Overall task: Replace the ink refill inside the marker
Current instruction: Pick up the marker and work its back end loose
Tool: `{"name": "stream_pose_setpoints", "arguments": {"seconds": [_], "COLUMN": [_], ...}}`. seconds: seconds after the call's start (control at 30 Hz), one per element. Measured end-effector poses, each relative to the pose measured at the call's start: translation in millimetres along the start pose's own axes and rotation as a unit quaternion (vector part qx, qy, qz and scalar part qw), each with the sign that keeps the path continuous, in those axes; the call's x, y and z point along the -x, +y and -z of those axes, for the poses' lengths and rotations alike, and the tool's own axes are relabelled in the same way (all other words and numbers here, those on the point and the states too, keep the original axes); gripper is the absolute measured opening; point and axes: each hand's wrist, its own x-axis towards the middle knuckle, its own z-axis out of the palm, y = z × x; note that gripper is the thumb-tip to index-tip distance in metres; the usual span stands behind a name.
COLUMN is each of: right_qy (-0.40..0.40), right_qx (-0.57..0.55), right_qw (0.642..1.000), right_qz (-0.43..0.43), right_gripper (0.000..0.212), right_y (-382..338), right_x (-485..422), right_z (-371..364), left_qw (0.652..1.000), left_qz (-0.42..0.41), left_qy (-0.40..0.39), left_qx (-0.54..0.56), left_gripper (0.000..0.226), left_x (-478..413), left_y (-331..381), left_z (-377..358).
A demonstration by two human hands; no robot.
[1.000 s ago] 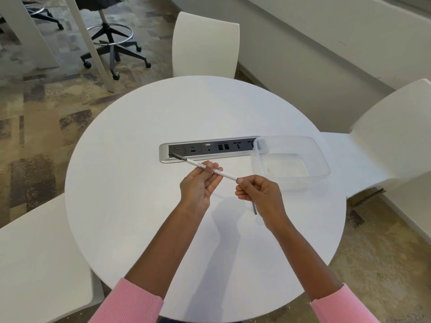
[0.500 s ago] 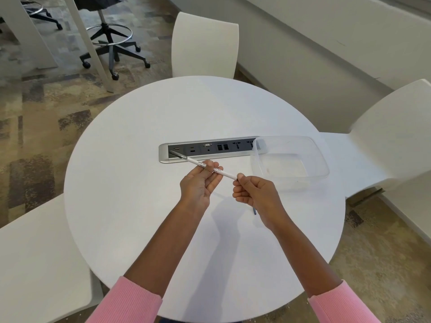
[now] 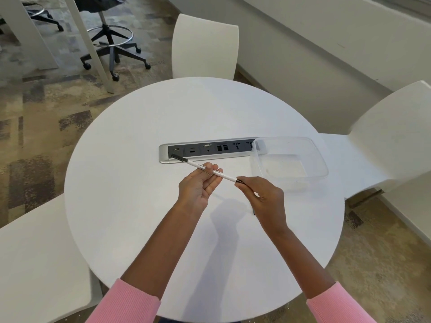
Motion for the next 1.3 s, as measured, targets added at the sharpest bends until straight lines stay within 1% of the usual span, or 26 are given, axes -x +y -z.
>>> {"name": "stream_pose_setpoints", "arguments": {"seconds": [0.03,0.07,0.1,0.17,0.23,0.3,0.33,0.37,0.43,0.5,0.57,0.83,0.93,1.03,1.13,1.17,1.2,1.23,1.3], "right_qy": [0.001,0.000,-0.005,-0.029,-0.052,-0.064,-0.073,-0.088,-0.115,-0.127,-0.130,-0.101,-0.110,-0.137,-0.157,-0.156,-0.149,-0.138,-0.114], "right_qx": [0.025,0.027,0.006,-0.079,-0.180,-0.279,-0.307,-0.316,-0.309,-0.294,-0.278,-0.199,-0.152,-0.069,0.073,0.099,0.099,0.071,-0.033], "right_qw": [0.999,0.999,1.000,0.989,0.951,0.897,0.873,0.859,0.851,0.854,0.866,0.930,0.948,0.967,0.980,0.980,0.981,0.983,0.976], "right_qz": [0.032,0.034,0.002,-0.124,-0.246,-0.338,-0.371,-0.392,-0.409,-0.409,-0.395,-0.292,-0.256,-0.204,-0.094,-0.068,-0.068,-0.096,-0.185], "right_gripper": [0.009,0.010,0.010,0.009,0.005,0.019,0.025,0.028,0.026,0.022,0.020,0.019,0.016,0.008,0.012,0.012,0.012,0.011,0.009], "right_y": [2,3,2,-3,-8,-11,-11,-12,-11,-10,-8,-8,-7,-7,-7,-7,-7,-8,-8], "right_x": [0,0,-1,-5,-8,-11,-13,-13,-13,-12,-12,-8,-5,-4,-2,-2,-2,-3,-7], "right_z": [0,0,0,1,1,0,0,0,1,3,4,6,7,7,6,5,4,4,4], "left_qw": [1.000,1.000,1.000,1.000,1.000,1.000,1.000,1.000,0.999,0.999,0.999,0.998,0.998,0.998,0.998,0.998,0.998,0.998,0.998], "left_qz": [0.001,0.001,0.000,-0.005,-0.009,-0.011,-0.012,-0.012,-0.015,-0.019,-0.023,-0.023,-0.020,-0.016,-0.013,-0.012,-0.012,-0.012,-0.012], "left_qy": [0.001,0.002,0.002,0.001,0.000,0.002,0.002,0.000,-0.003,-0.004,-0.003,0.000,0.003,0.014,0.031,0.029,0.021,0.008,-0.031], "left_qx": [0.001,0.001,0.001,0.000,-0.003,-0.009,-0.013,-0.017,-0.028,-0.038,-0.046,-0.056,-0.062,-0.064,-0.057,-0.057,-0.058,-0.060,-0.062], "left_gripper": [0.010,0.010,0.010,0.010,0.009,0.009,0.010,0.010,0.011,0.012,0.011,0.010,0.011,0.012,0.012,0.012,0.011,0.010,0.007], "left_x": [0,0,0,0,-1,-1,-1,-1,-1,-1,-1,-2,-3,-3,-4,-4,-5,-6,-7], "left_y": [0,0,0,1,1,1,0,-1,-2,-3,-3,-4,-5,-5,-6,-6,-5,-4,-2], "left_z": [0,0,0,1,2,2,3,3,3,4,4,2,2,4,5,5,5,5,5]}}
